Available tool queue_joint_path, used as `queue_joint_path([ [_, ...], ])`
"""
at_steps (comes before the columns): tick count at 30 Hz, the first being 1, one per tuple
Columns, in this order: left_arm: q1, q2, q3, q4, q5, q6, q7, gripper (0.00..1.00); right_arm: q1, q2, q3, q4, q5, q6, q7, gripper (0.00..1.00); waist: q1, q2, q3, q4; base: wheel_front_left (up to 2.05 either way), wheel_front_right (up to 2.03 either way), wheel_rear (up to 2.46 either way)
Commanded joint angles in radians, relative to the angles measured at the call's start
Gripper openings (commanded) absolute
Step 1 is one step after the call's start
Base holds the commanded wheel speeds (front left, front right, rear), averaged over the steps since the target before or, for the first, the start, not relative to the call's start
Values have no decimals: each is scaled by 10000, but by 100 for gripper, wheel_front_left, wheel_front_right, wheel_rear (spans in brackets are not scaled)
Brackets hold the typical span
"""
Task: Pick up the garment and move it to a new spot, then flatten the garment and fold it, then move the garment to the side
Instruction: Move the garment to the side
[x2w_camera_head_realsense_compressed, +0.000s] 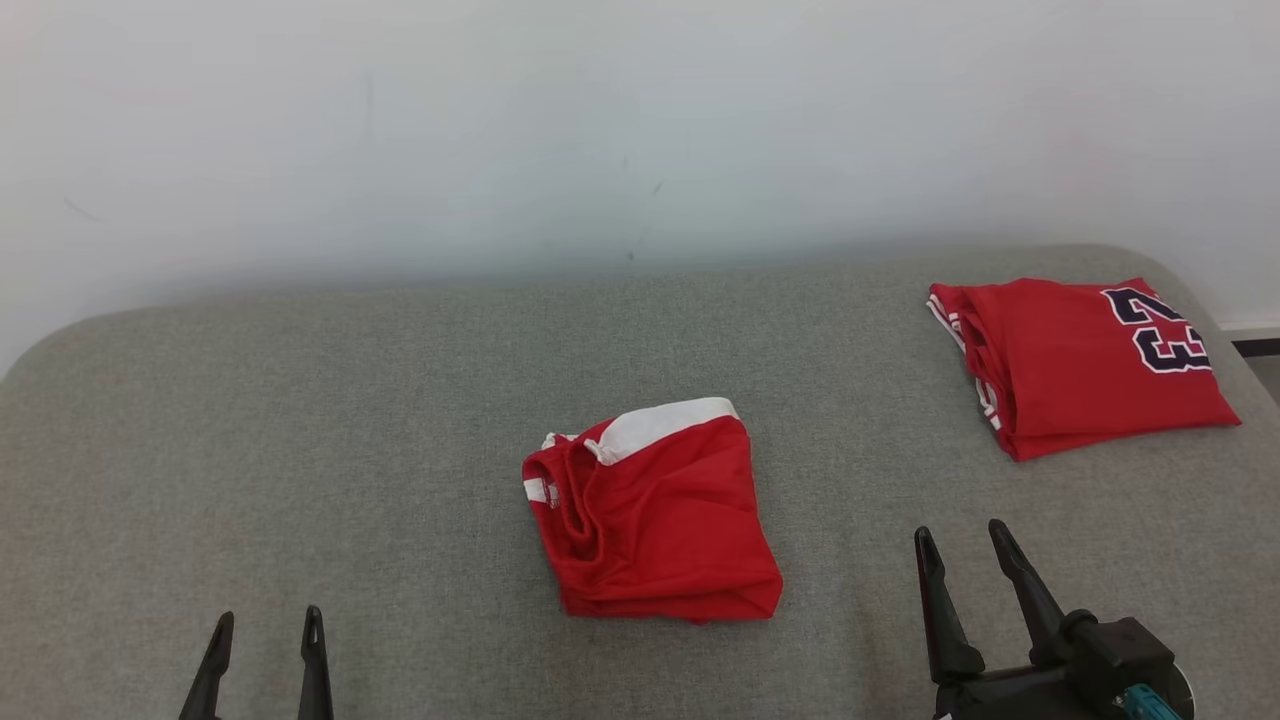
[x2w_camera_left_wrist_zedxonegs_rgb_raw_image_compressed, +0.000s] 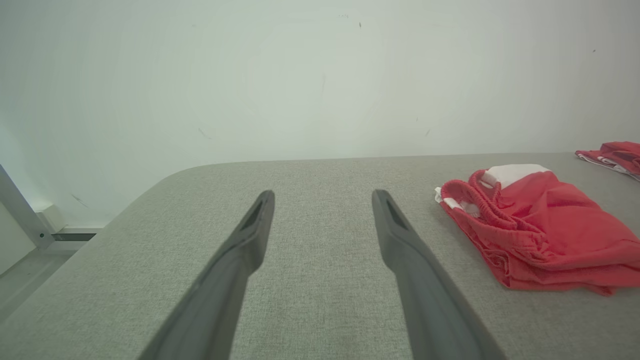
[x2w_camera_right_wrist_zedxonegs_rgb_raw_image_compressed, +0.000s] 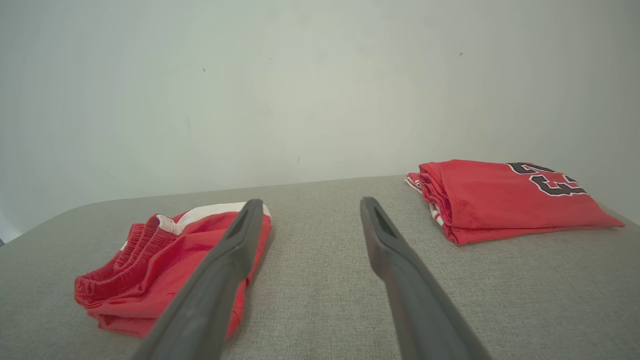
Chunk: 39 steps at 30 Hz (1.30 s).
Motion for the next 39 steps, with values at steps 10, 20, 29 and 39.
queue_joint_path([
  [10, 128, 59, -37, -8, -74, -70, -28, 100, 13, -7, 83, 91, -18, -26, -41, 100, 0, -1, -42, 138, 0, 0, 0],
  [20, -84, 108, -85, 113, -158, -102, -28, 100, -1092, -242, 584, 816, -123, -26, 16, 100, 0, -1, 125, 451, 0, 0, 0],
  [29, -553, 95, -367, 301, -129, -175, -28, 100, -3589, -416, 987, 2636, 157, -28, 1127, 100, 0, -1, 476, 967, 0, 0, 0],
  [39, -1110, -3, -648, 475, -195, -184, -28, 100, -5377, -274, 1060, 5204, 33, -28, 1797, 100, 0, -1, 1046, 1447, 0, 0, 0],
])
